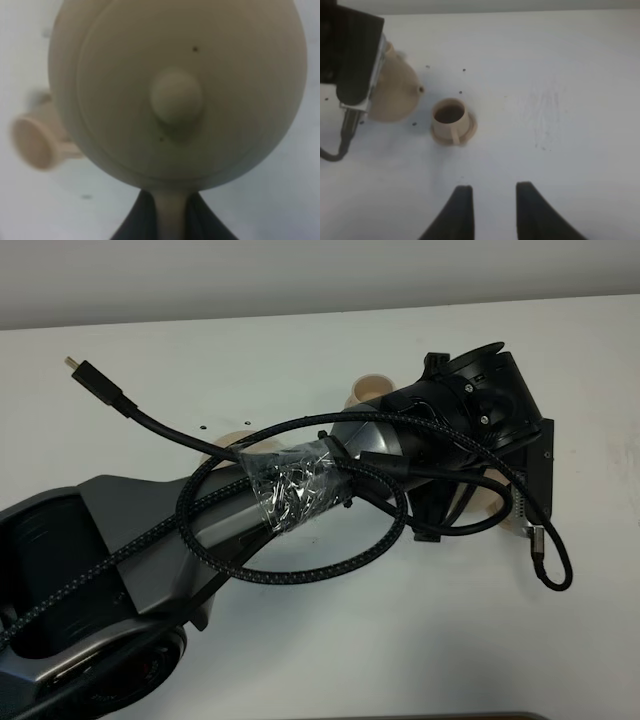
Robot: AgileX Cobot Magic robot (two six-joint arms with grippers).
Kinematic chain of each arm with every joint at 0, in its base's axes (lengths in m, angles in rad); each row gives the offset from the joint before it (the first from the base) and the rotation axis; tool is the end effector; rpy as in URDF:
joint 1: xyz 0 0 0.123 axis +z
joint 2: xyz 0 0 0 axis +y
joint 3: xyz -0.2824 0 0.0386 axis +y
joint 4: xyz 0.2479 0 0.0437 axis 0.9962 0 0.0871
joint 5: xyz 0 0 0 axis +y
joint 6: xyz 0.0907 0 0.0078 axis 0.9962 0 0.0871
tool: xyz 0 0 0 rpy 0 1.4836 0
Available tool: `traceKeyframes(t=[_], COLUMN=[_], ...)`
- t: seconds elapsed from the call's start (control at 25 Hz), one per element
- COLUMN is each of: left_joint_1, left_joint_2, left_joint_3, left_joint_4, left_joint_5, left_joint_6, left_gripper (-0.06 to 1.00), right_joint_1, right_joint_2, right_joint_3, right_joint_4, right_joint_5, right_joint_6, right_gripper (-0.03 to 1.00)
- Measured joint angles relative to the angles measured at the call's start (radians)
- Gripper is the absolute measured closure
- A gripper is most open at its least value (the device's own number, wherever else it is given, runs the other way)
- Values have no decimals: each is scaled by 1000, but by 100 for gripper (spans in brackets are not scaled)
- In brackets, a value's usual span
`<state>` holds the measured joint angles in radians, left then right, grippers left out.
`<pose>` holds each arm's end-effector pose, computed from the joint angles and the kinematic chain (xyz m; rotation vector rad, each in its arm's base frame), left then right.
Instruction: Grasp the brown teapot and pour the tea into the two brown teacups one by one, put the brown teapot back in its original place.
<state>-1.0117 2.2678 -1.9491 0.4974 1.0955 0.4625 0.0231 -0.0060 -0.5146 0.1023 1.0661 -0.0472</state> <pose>0.2895 -0.3899 0.1998 2.0098 1.8550 0.5390 -0.0081 0.0080 0.2811 -0.0775 2.0251 0.1068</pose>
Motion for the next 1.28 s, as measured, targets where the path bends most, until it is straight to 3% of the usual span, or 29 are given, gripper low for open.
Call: traceKeyframes(t=[0.16, 0.52, 0.76, 0.92, 1.28], left_joint_1=[0, 0, 2, 25, 224], left_joint_2=[0, 22, 5, -55, -103], left_joint_3=[0, -1, -1, -1, -1], left_joint_4=[-98, -215, -204, -138, -83], left_joint_5=[86, 94, 94, 94, 94], left_joint_6=[-90, -209, -227, -245, -248], left_gripper=[81, 81, 81, 81, 81], right_joint_1=[0, 0, 0, 0, 0], right_joint_2=[0, 0, 0, 0, 0], right_joint_3=[0, 0, 0, 0, 0], right_joint_4=[0, 0, 0, 0, 0], right_joint_5=[0, 0, 0, 0, 0], right_joint_6=[0, 0, 0, 0, 0], right_gripper=[76, 76, 76, 76, 76])
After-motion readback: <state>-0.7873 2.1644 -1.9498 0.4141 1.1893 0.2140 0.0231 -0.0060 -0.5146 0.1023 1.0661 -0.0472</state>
